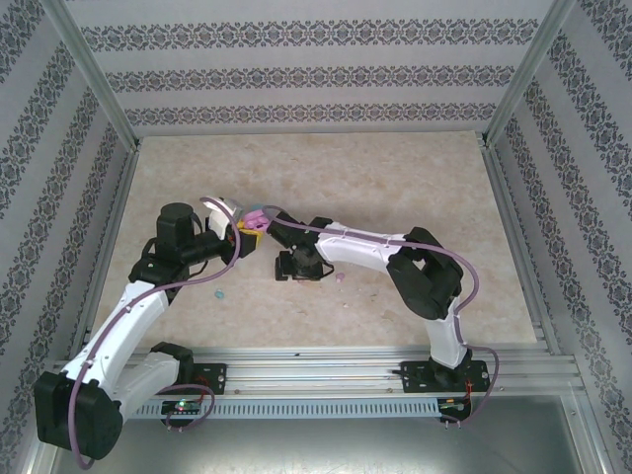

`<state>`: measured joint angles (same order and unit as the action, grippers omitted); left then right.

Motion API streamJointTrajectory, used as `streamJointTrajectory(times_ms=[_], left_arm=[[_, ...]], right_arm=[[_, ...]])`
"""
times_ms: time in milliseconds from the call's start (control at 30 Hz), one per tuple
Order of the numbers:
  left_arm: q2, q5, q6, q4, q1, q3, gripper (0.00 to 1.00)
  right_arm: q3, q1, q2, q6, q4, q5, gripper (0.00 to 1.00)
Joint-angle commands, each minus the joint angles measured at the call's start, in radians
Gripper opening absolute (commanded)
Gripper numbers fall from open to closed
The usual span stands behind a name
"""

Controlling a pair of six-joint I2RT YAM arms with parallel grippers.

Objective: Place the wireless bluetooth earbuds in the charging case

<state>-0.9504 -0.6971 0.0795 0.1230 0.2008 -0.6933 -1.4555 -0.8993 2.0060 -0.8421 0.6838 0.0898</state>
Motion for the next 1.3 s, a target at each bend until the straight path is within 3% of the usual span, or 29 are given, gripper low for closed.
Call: streamJointTrajectory(times_ms=[0, 233, 433, 1267], left_arm=[[0.016, -0.071, 0.029, 0.038, 0.011, 0.012, 0.1], [0.015, -0.067, 0.025, 0.034, 0.011, 0.014, 0.1], [0.014, -0.071, 0.017, 0.027, 0.011, 0.017, 0.09], [0.014, -0.068, 0.017, 0.024, 0.012, 0.028, 0.09]], right_arm=[[-0.04, 0.012, -0.005, 0.046, 0.029, -0.035, 0.6], [0.015, -0.029, -0.067, -0.021, -0.076, -0.008, 0.54], [0.041, -0.064, -0.029, -0.09, -0.179, 0.048, 0.46], [0.206, -0.022, -0.081, -0.141, -0.243, 0.038, 0.54]])
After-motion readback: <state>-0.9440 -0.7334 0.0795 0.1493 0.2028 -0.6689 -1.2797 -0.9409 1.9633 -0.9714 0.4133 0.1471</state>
